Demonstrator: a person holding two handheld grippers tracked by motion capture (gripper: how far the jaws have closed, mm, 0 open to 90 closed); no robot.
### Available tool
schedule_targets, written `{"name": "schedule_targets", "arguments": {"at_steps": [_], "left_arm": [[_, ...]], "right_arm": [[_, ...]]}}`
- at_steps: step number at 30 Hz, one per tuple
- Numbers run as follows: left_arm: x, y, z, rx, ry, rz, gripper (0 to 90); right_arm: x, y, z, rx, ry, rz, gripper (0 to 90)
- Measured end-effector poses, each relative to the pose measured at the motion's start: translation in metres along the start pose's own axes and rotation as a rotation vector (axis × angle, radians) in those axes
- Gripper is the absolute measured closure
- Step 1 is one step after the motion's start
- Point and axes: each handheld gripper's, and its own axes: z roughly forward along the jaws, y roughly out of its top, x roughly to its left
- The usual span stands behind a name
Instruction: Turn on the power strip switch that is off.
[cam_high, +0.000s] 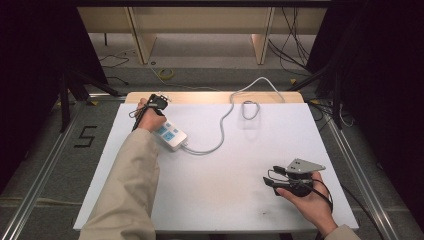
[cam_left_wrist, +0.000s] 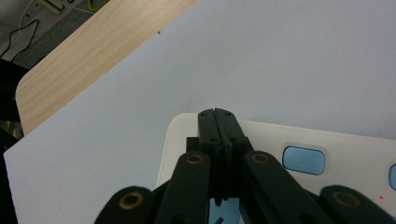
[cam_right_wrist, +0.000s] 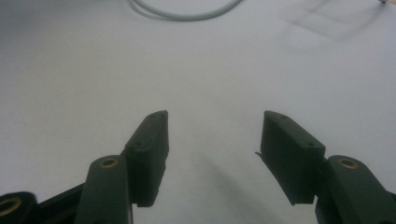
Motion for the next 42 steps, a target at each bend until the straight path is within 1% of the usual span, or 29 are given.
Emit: {"name": "schedule_targets", "arguments": {"at_steps": [7, 11, 17, 18, 23, 31, 39, 42], "left_arm": [[0.0008, -0.0007, -0.0002, -0.003, -0.006, 0.003, 90.0], [-0.0014, -0.0005, -0.0003, -0.002, 0.011, 0.014, 90.0], [-0.0053, 0.0011, 0.0005, 0.000, 0.033, 0.009, 90.0], [-0.0046, 0.0010, 0.0000, 0.005, 0.032, 0.017, 90.0], [-0.0040, 0.0003, -0.0001, -0.001, 0.026, 0.016, 90.0], [-0.0041, 0.0008, -0.0018, 0.006, 0.030, 0.021, 90.0], [-0.0040, 0.0005, -0.0017, 0.003, 0.030, 0.019, 90.0], [-0.0036, -0.0003, -0.0021, -0.005, 0.022, 0.011, 89.9]], "right_arm": [[-0.0011, -0.0001, -0.0009, 0.002, -0.002, -0.002, 42.7], [-0.0004, 0.0002, -0.0007, 0.000, -0.002, -0.002, 42.8], [0.0002, 0.0002, -0.0006, 0.001, -0.003, -0.002, 42.8], [0.0000, 0.0001, -0.0008, 0.003, -0.003, -0.002, 42.8], [-0.0005, -0.0001, -0.0010, 0.003, -0.003, -0.002, 42.8], [0.0000, 0.0000, -0.0009, 0.003, -0.003, -0.002, 42.8], [-0.0003, 0.0000, -0.0012, 0.001, -0.002, -0.004, 42.8], [0.0002, 0.0002, -0.0011, -0.001, -0.003, -0.003, 42.8]]}}
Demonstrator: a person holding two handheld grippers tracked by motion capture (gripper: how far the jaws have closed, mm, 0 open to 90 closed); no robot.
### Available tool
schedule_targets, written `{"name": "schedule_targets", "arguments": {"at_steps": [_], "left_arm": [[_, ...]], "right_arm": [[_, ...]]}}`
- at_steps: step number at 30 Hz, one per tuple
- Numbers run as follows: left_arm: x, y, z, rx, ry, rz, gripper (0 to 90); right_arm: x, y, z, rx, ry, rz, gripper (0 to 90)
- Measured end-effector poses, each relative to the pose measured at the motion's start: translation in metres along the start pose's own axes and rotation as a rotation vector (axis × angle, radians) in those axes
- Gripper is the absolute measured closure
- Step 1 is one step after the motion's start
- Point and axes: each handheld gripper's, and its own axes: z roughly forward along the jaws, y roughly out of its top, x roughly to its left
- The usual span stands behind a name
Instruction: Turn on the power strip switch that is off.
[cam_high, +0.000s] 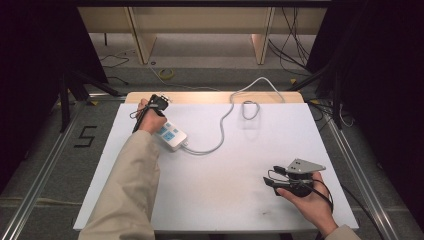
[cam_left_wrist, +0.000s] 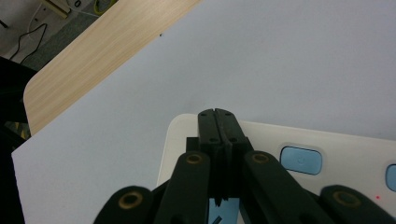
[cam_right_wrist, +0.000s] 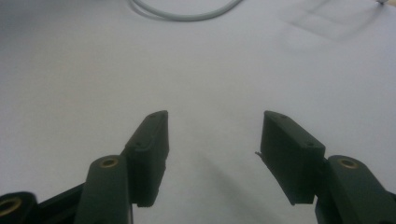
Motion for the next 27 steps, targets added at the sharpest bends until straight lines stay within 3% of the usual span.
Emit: {"name": "schedule_targets", "arguments": {"at_steps": [5, 9, 17, 27], "left_arm": [[0.002, 0.001, -0.008, -0.057, 0.006, -0.037, 89.8], [0.005, 0.001, -0.014, -0.062, 0.008, -0.031, 89.7], [0.007, -0.007, -0.022, -0.077, -0.010, -0.073, 86.1], [0.003, -0.012, -0.032, -0.113, -0.019, -0.083, 82.1]], "right_arm": [[0.000, 0.001, -0.001, 0.000, -0.004, -0.002, 42.8], [0.000, 0.001, -0.001, 0.000, -0.004, -0.004, 42.8], [0.002, 0.001, 0.000, 0.003, -0.006, -0.005, 42.7], [0.001, 0.001, 0.001, 0.005, -0.007, -0.002, 42.8]]}}
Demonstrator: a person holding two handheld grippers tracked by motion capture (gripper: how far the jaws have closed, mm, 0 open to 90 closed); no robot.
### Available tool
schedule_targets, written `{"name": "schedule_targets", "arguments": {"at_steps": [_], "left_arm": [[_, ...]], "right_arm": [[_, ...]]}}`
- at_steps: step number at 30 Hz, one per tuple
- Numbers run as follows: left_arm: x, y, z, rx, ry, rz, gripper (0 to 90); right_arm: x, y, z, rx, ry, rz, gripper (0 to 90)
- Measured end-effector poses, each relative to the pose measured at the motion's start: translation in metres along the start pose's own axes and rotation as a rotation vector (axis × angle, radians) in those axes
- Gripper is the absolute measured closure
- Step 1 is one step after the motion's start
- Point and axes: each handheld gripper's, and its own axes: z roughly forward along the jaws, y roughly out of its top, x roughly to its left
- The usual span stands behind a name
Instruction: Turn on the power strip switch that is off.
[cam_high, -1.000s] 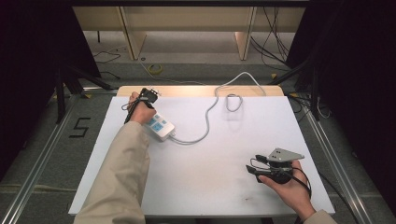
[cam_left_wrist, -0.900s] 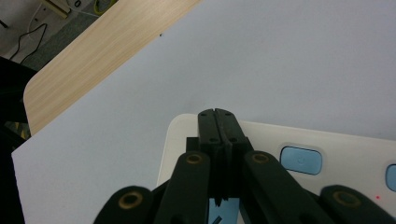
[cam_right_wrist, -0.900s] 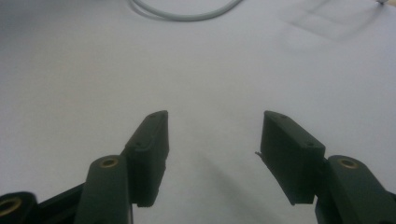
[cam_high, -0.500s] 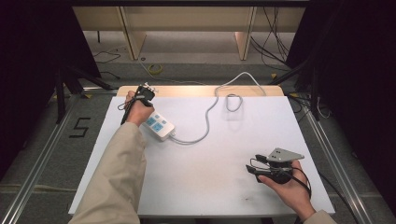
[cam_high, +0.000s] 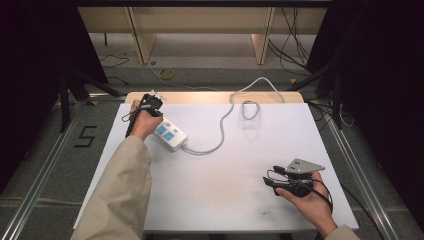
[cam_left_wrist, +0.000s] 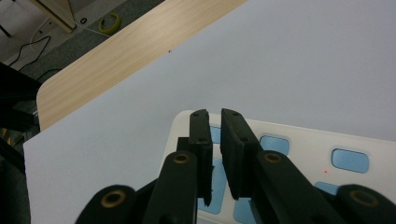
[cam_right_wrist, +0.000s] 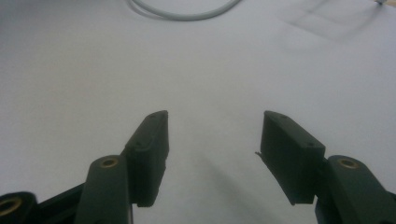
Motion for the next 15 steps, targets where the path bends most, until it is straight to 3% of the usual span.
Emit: {"name": "schedule_targets", "arguments": {"at_steps": [8, 15], "left_arm": [[-0.005, -0.005, -0.010, -0.038, -0.021, -0.018, 73.9], [-0.009, -0.002, -0.027, -0.099, -0.089, -0.086, 60.2]], "right_arm": [[0.000, 0.000, 0.000, 0.003, 0.000, 0.000, 42.7], [-0.001, -0.001, 0.000, 0.005, -0.003, 0.002, 42.7]]}}
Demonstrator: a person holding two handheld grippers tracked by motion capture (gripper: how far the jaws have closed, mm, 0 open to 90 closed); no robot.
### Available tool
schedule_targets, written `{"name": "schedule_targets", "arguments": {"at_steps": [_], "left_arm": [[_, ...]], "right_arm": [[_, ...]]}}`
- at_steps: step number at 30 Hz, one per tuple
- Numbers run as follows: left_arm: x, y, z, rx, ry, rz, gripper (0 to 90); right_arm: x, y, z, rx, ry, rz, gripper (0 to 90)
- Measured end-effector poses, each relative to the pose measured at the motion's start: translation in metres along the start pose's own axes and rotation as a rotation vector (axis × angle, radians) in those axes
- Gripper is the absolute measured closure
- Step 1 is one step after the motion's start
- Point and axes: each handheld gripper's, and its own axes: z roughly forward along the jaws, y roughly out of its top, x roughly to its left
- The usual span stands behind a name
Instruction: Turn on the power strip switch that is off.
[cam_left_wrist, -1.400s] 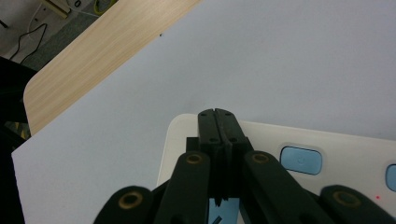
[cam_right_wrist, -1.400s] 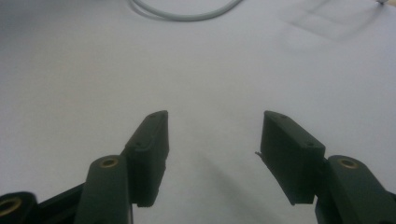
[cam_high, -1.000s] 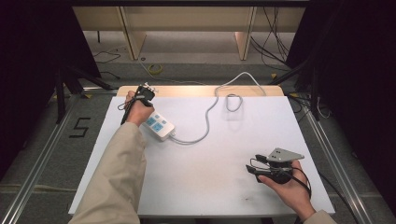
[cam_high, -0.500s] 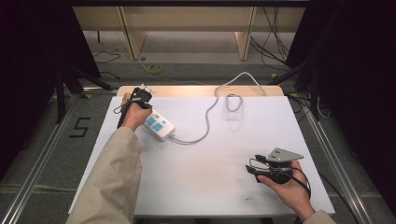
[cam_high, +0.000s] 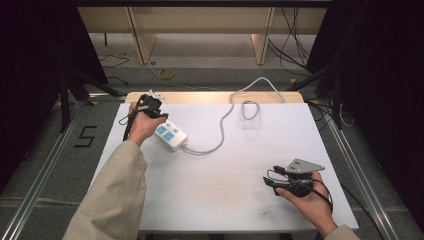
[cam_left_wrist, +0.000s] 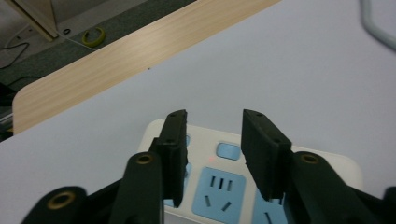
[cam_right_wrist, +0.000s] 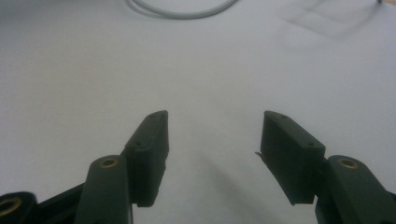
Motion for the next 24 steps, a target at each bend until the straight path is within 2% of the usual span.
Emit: {"name": "schedule_targets", "arguments": {"at_steps": [2, 4, 6, 8, 10, 13, 20, 24], "left_arm": [[-0.002, 0.001, -0.005, -0.004, -0.002, 0.016, 57.2], [-0.004, 0.000, -0.009, -0.018, -0.002, 0.011, 53.7], [-0.004, -0.002, -0.012, -0.020, -0.018, -0.008, 51.3], [-0.004, -0.004, -0.015, -0.030, -0.041, -0.052, 48.8], [-0.004, -0.007, -0.018, -0.035, -0.049, -0.068, 47.4], [-0.007, -0.011, -0.023, -0.020, -0.058, -0.065, 43.4], [-0.018, -0.018, -0.039, -0.077, -0.108, -0.079, 40.1], [-0.027, -0.021, -0.049, -0.096, -0.128, -0.051, 38.7]], "right_arm": [[0.000, 0.000, 0.000, 0.000, -0.001, -0.001, 42.6], [0.000, 0.000, 0.000, -0.002, -0.001, 0.000, 42.6], [0.000, 0.000, 0.000, -0.002, -0.001, 0.000, 42.5], [0.000, 0.000, 0.000, -0.003, -0.002, 0.000, 42.6], [0.000, 0.000, 0.000, -0.002, -0.002, 0.000, 42.5], [0.000, 0.000, 0.000, -0.002, -0.001, 0.001, 42.5], [-0.001, 0.001, 0.000, -0.004, -0.001, 0.001, 42.4], [0.000, 0.001, 0.000, -0.004, -0.001, 0.002, 42.3]]}}
